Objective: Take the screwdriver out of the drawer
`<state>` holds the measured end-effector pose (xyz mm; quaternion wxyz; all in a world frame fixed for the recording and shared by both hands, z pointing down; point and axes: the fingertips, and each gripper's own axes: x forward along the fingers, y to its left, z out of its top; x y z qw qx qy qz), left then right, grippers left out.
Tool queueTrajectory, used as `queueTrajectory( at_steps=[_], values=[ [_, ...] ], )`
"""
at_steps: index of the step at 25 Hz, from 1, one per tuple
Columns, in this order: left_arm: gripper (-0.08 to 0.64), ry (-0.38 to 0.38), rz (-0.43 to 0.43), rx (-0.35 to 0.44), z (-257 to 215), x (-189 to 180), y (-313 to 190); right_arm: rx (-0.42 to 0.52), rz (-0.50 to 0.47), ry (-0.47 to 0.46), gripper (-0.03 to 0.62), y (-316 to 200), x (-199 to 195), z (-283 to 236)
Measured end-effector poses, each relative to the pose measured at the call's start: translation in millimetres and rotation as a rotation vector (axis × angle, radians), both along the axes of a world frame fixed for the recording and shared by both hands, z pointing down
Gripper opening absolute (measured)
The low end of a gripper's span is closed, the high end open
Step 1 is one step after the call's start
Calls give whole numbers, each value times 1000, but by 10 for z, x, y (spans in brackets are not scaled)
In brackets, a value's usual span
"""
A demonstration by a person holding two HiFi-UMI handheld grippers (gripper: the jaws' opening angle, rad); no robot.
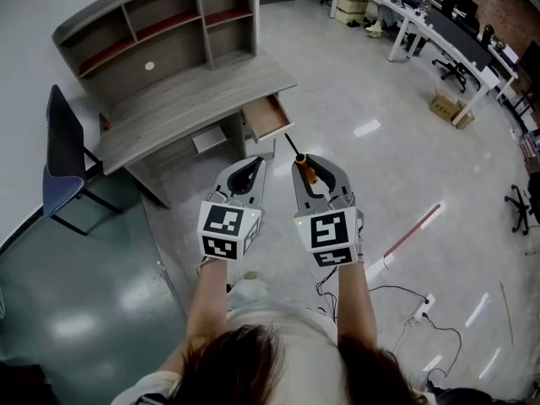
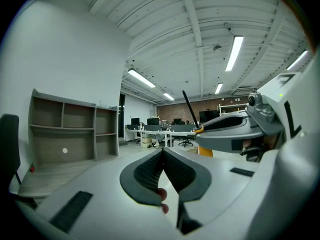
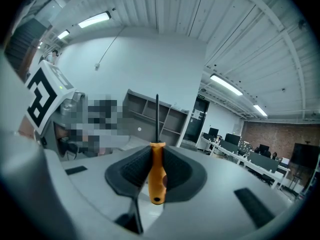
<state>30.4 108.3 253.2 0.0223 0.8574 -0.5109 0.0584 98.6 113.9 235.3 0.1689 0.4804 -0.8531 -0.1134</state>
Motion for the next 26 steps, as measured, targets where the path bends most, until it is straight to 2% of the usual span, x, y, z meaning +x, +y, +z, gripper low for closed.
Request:
queueTrajectory(
  at_steps=[16, 26],
  values=[
    [15, -26, -20, 1, 26, 525, 497, -1, -26, -48, 83, 484, 513, 34],
    [15, -32, -40, -1, 27, 682, 715, -4, -41, -66, 83, 686, 698, 42]
  ],
)
